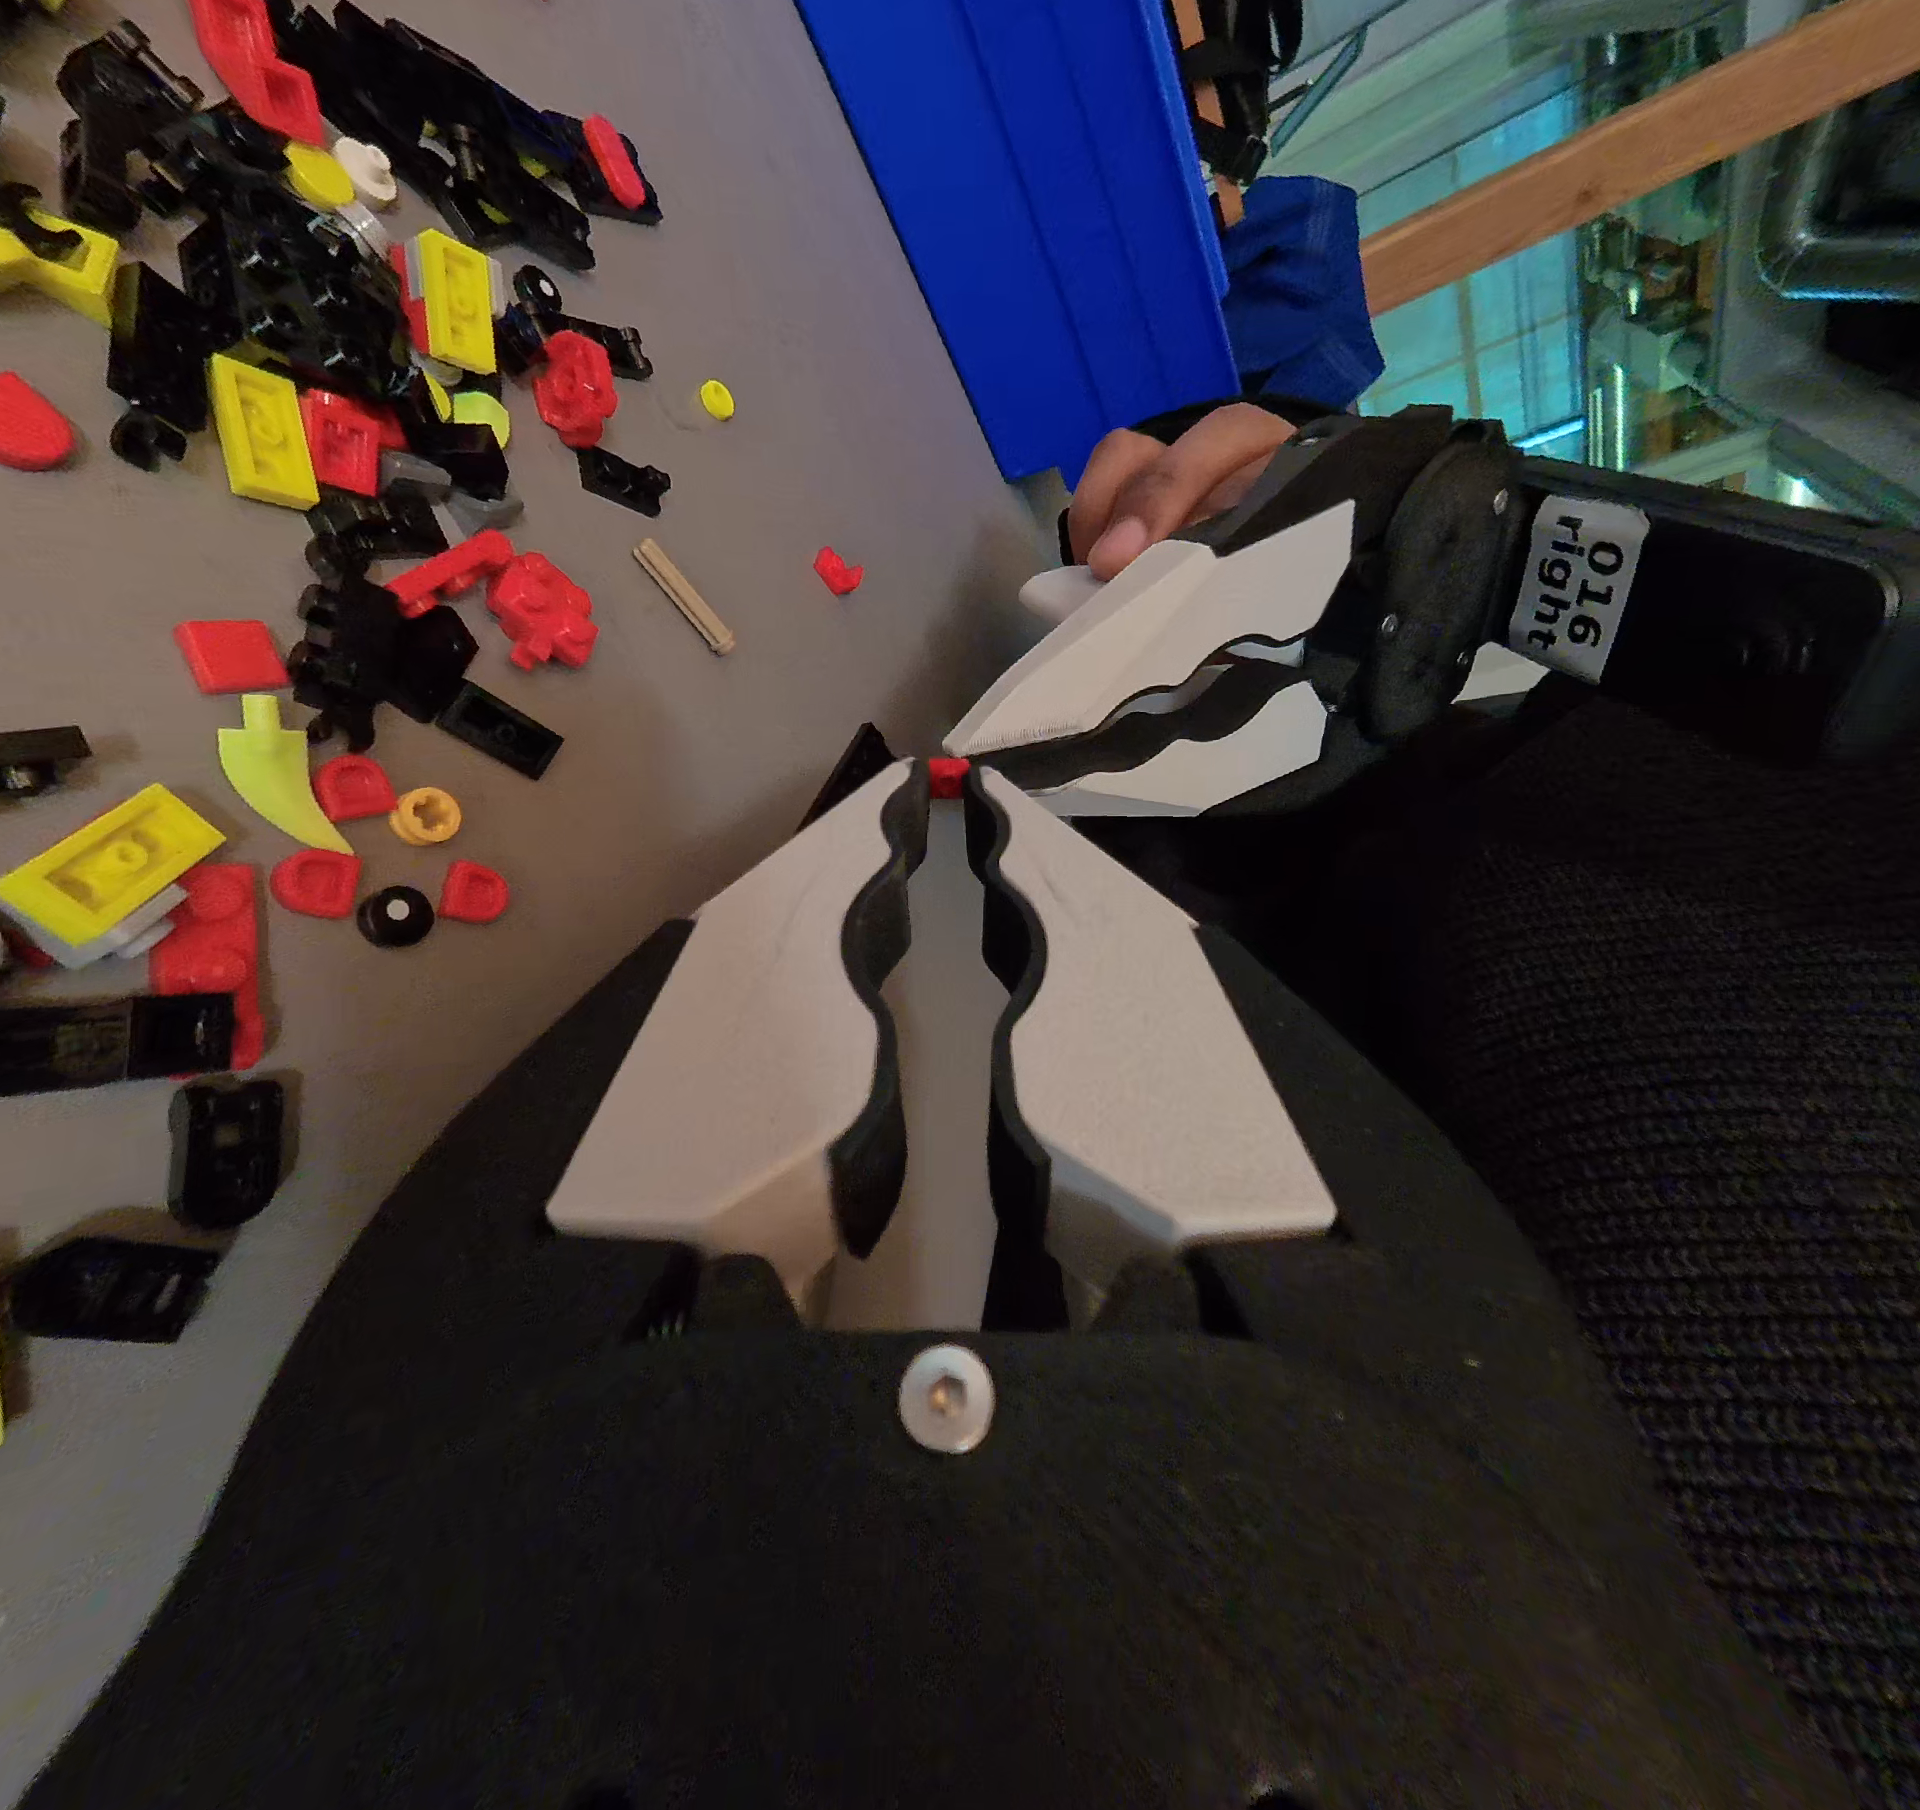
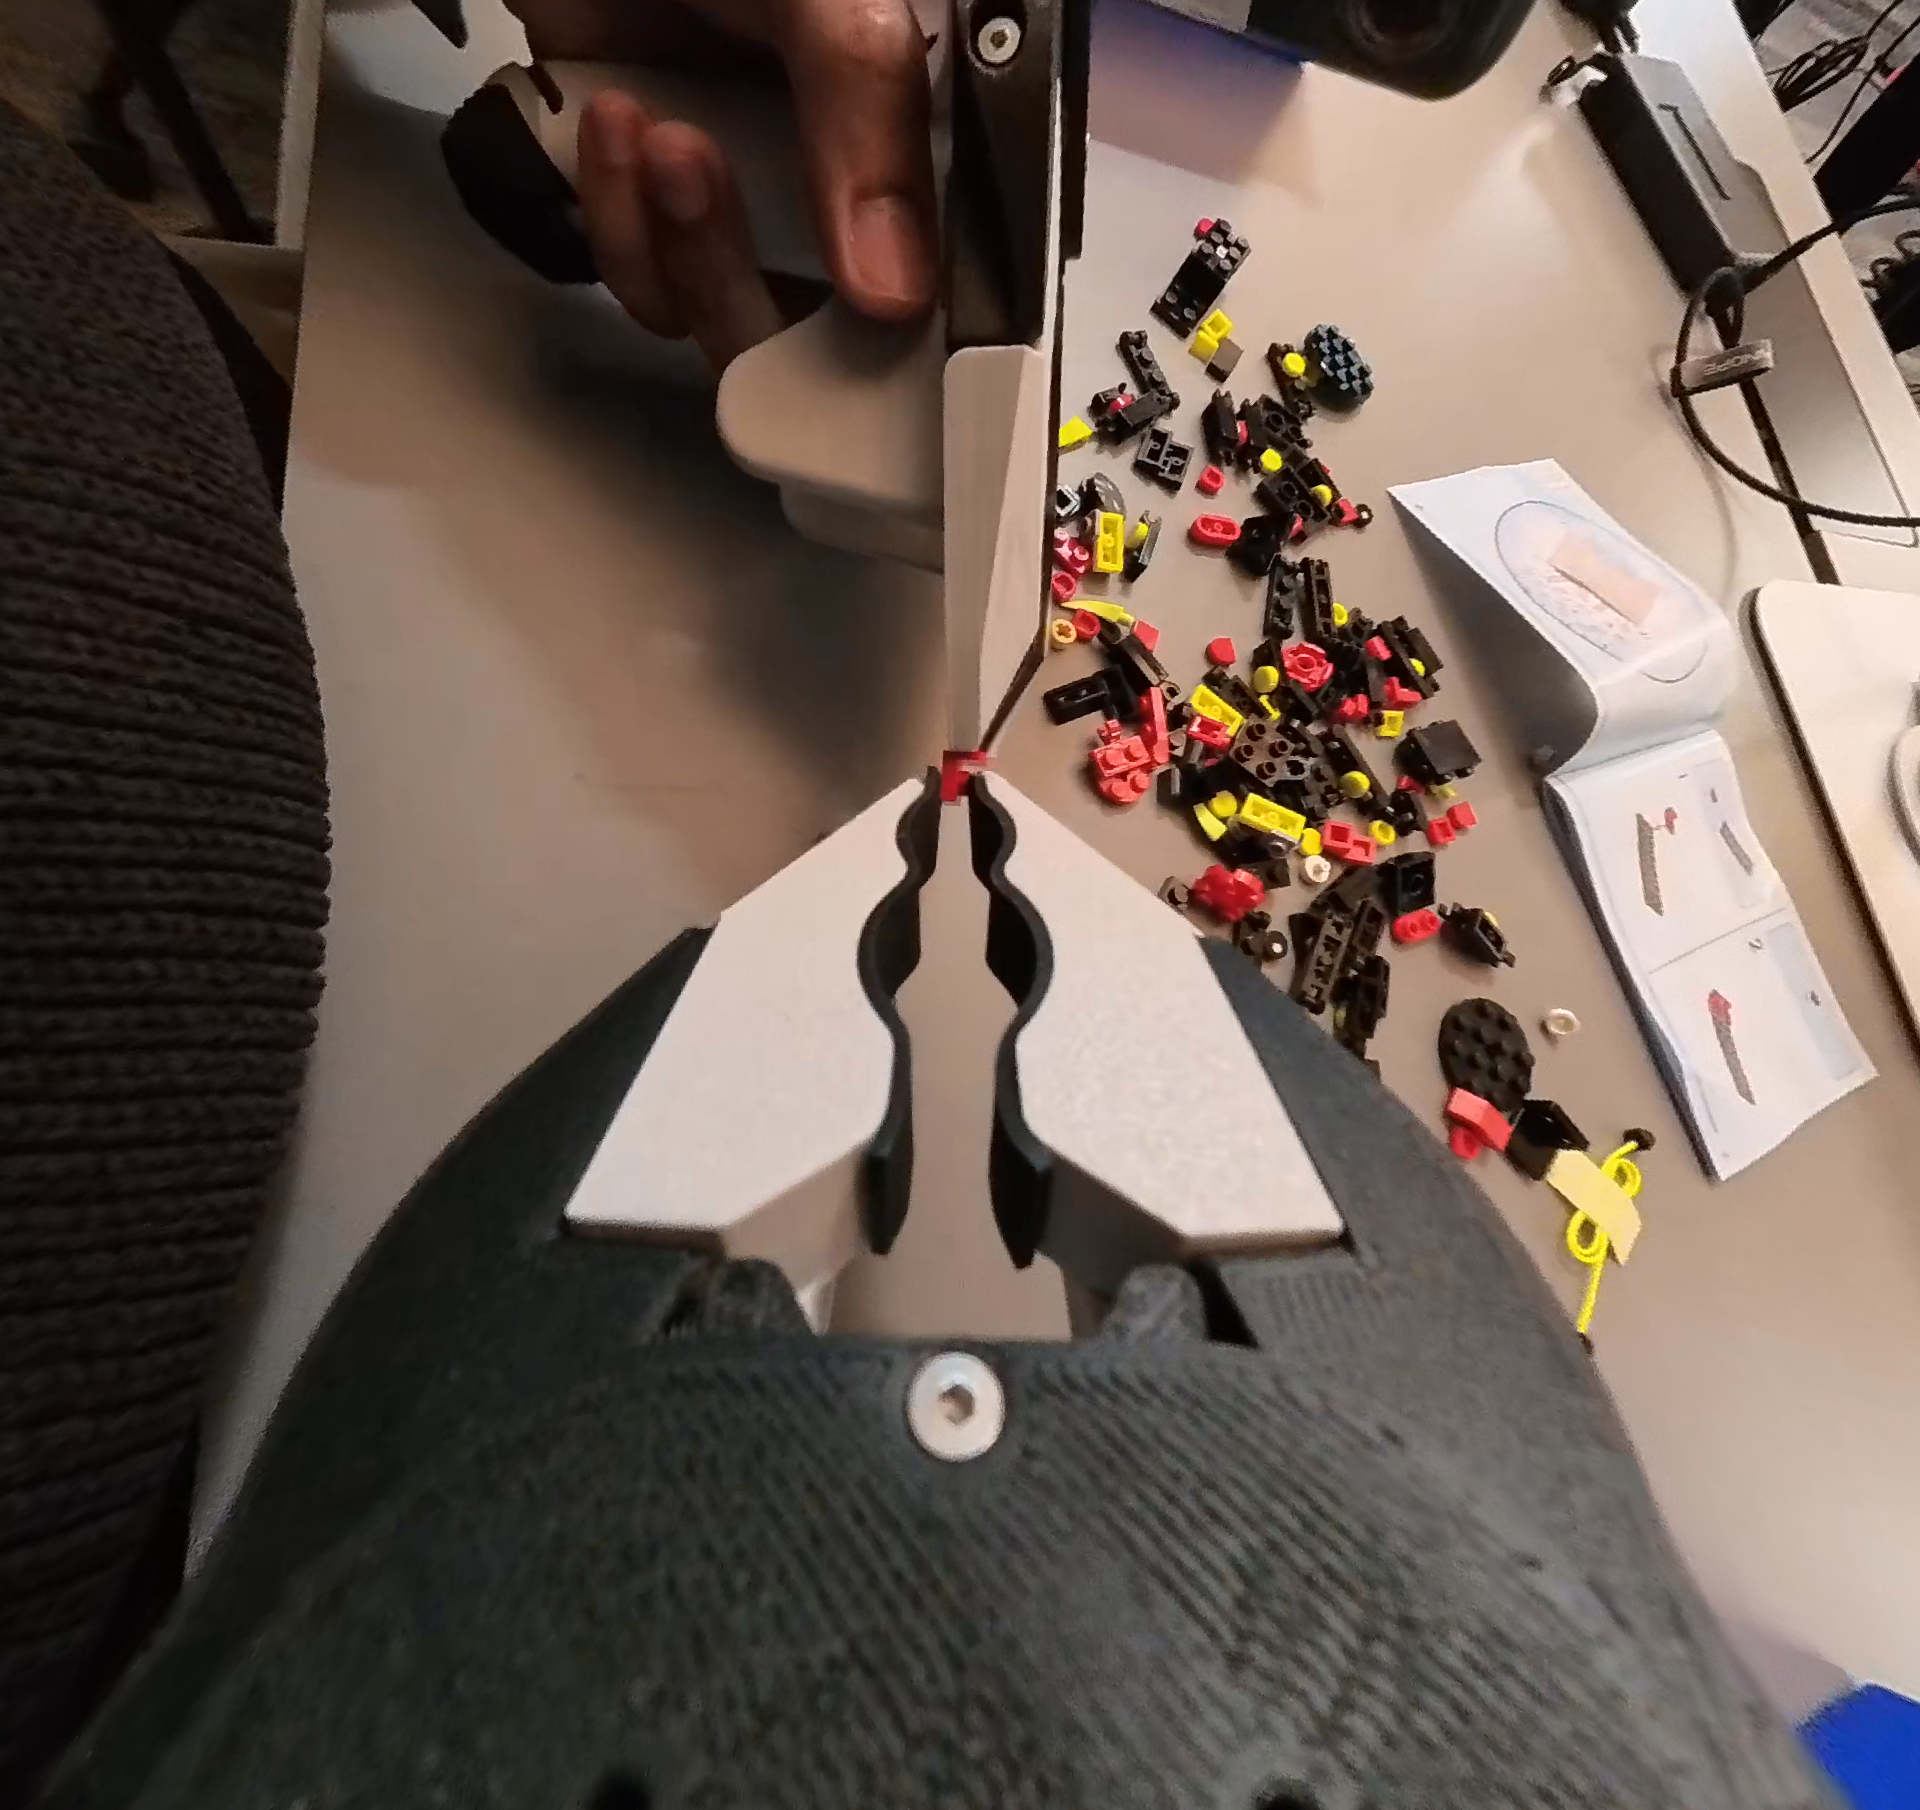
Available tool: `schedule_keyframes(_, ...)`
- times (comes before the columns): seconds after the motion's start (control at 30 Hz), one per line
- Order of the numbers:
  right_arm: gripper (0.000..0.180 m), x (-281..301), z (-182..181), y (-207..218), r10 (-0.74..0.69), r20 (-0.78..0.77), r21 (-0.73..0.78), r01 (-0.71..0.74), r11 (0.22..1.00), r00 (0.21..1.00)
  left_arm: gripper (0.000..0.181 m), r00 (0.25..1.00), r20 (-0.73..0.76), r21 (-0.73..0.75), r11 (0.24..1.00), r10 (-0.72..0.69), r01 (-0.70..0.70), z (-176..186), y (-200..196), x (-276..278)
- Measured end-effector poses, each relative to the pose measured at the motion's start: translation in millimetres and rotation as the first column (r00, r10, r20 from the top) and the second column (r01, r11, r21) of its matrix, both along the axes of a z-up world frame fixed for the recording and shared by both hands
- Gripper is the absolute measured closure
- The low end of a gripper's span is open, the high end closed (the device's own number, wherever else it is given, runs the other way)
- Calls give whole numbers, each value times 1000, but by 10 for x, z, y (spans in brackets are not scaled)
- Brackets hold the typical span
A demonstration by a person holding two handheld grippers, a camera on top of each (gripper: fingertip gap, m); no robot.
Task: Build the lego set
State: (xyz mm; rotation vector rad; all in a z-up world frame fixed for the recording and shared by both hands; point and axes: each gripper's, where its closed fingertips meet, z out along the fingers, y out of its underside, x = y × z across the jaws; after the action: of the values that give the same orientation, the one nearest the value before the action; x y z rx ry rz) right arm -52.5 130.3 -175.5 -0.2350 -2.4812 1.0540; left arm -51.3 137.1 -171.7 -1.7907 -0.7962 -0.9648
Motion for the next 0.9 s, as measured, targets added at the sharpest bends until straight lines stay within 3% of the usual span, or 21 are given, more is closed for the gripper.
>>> schedule_keyframes(0.9, 176, 55, -6, -30, 37, -27, 19, -36, 999, 999, 175, 1000, 2, -10, 1000, -24, 24, -19, 8, 49)
